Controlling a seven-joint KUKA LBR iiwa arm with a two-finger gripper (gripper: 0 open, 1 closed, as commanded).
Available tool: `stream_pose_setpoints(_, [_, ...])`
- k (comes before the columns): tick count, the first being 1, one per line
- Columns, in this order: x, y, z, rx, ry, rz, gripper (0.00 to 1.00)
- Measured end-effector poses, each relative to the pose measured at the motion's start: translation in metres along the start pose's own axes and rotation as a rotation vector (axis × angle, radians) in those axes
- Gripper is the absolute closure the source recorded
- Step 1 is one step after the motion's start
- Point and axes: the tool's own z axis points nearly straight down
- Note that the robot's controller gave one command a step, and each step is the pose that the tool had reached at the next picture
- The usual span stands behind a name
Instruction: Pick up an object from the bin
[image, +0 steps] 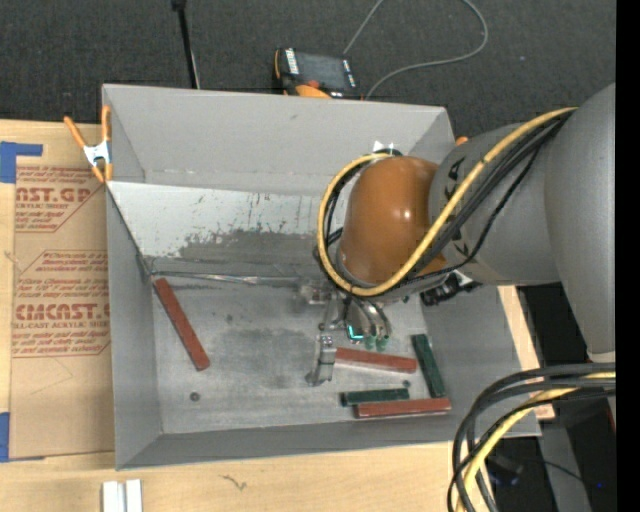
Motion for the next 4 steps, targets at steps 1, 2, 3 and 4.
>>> stream_pose_setpoints(1, [0.006,-0.066,0.061,0.002,-0.004,-0.295,0.0])
stream_pose_setpoints(2, [0.005,-0.065,0.06,0.001,-0.008,-0.296,1.0])
stream_pose_setpoints(3, [-0.01,-0.029,-0.091,0.003,-0.019,-0.438,1.0])
stream_pose_setpoints(4, [-0.008,-0.03,-0.086,0.001,-0.01,-0.436,0.0])
